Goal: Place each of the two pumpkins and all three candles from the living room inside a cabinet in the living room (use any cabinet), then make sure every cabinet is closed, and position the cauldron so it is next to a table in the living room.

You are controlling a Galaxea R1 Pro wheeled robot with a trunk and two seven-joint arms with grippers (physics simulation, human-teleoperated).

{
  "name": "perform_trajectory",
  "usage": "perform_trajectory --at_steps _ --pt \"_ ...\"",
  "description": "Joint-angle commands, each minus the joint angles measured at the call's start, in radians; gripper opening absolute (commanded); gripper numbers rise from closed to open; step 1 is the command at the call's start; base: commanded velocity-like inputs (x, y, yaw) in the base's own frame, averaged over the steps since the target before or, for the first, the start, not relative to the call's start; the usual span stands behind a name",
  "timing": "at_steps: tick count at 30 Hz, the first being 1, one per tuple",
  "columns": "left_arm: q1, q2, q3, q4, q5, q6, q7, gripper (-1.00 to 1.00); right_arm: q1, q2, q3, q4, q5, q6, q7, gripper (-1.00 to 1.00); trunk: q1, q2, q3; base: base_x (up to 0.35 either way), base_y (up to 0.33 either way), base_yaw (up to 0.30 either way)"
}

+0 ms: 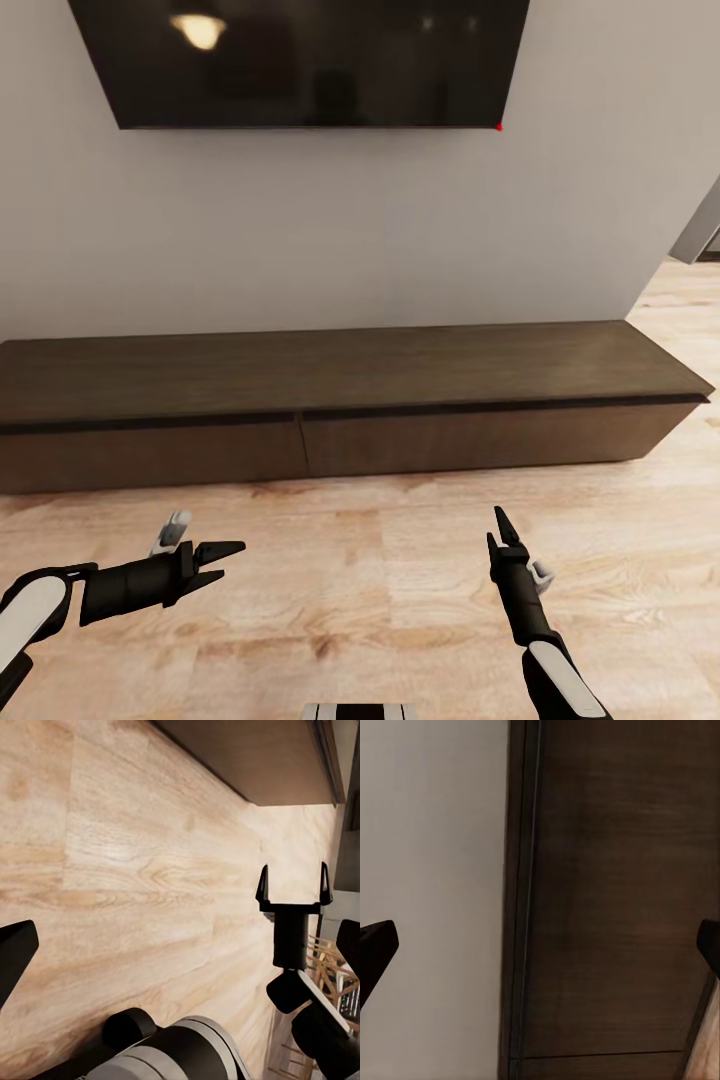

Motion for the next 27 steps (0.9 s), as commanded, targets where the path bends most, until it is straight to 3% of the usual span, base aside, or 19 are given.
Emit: perform_trajectory --at_steps 1,6,9,14,18,27 --pt "-0.001 0.001 -0.001 0.000 -0.009 0.001 -0.010 1.00 0.000 0.000 0.002 0.001 -0.005 -0.003 0.004 1.00 0.000 0.000 -0.001 0.080 0.000 0.000" --pt "0.001 0.000 -0.006 0.000 -0.008 0.001 -0.010 1.00 0.000 0.000 0.002 0.001 -0.005 -0.003 0.004 1.00 0.000 0.000 -0.001 0.195 0.000 0.000" --pt "0.001 -0.001 -0.033 0.000 -0.005 0.001 -0.011 1.00 0.000 0.000 0.002 0.001 -0.005 -0.003 0.004 1.00 0.000 0.000 -0.001 0.098 0.000 0.000" --pt "0.002 0.000 -0.071 0.002 0.038 0.001 -0.011 1.00 0.000 0.000 0.001 0.001 -0.005 -0.003 0.004 1.00 0.000 0.000 -0.001 0.207 0.000 0.000" --pt "0.006 0.000 -0.076 0.002 0.066 0.001 -0.011 1.00 0.000 0.000 0.001 0.001 -0.006 -0.003 0.004 1.00 0.000 0.000 -0.001 0.082 0.000 0.000" --pt "0.008 0.001 -0.078 0.002 0.073 0.001 -0.011 1.00 0.000 0.000 -0.001 0.001 -0.007 -0.003 0.006 1.00 0.000 0.000 -0.001 0.205 0.000 0.000"
